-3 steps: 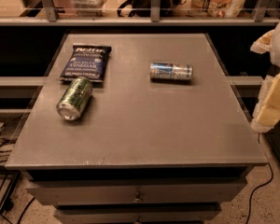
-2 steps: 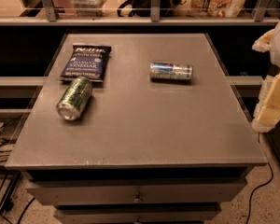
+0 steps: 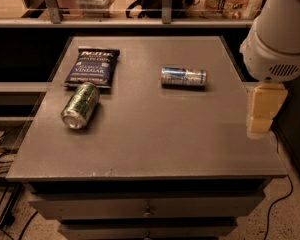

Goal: Place redbull can upright

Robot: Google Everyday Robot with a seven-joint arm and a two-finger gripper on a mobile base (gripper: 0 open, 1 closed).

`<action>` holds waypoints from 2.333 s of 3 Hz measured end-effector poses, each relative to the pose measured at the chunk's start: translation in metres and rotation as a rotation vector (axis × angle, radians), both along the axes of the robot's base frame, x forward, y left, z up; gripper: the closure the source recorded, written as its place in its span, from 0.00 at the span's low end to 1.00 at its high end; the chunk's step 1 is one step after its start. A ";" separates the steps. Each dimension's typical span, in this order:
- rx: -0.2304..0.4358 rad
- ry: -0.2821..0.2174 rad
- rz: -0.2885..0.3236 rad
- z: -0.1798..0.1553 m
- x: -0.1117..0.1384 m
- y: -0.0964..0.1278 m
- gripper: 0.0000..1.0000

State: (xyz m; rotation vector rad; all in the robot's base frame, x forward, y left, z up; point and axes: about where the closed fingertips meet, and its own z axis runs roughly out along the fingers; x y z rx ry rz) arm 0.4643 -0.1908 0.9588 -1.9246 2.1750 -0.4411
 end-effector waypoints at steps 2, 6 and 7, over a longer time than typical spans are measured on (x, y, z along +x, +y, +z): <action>-0.065 -0.014 0.054 -0.006 0.027 0.023 0.00; -0.062 0.068 0.195 -0.059 0.103 0.090 0.00; -0.071 0.086 0.197 -0.073 0.131 0.092 0.00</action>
Offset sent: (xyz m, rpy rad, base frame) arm 0.0225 0.0192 -0.0060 -0.0531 -0.0081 0.0442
